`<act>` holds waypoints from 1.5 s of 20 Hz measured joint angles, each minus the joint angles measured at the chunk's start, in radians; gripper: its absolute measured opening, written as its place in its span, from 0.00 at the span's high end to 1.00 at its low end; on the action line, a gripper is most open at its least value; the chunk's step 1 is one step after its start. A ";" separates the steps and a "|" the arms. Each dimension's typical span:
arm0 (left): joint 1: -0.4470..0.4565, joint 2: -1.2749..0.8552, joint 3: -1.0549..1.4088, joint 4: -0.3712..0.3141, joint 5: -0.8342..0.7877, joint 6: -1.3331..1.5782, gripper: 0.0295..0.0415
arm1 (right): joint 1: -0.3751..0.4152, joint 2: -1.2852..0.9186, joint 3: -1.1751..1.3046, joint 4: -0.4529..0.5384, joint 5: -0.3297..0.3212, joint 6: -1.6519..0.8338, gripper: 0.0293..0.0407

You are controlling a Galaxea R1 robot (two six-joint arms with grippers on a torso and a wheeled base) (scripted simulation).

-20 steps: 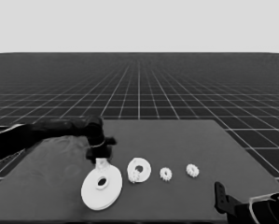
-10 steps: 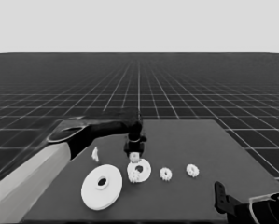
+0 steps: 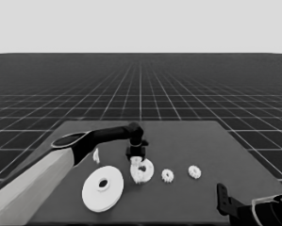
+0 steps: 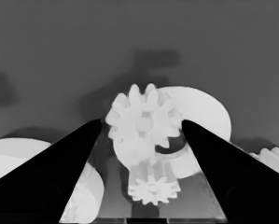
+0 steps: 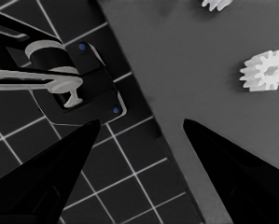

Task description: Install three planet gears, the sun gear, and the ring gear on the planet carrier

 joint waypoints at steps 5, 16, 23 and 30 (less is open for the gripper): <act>0.000 0.000 0.000 0.000 0.000 0.000 0.25 | 0.000 0.000 0.000 0.000 0.000 0.000 0.19; -0.141 -0.040 0.123 -0.121 0.074 -0.067 0.25 | 0.000 0.000 0.000 0.000 0.000 0.000 0.19; -0.434 -1.231 1.470 0.033 -0.699 1.338 0.23 | 0.000 0.000 0.000 0.000 0.000 0.000 0.19; -0.461 -1.353 1.589 0.045 -0.758 1.462 0.25 | 0.337 0.314 -0.461 0.422 -0.208 0.535 0.12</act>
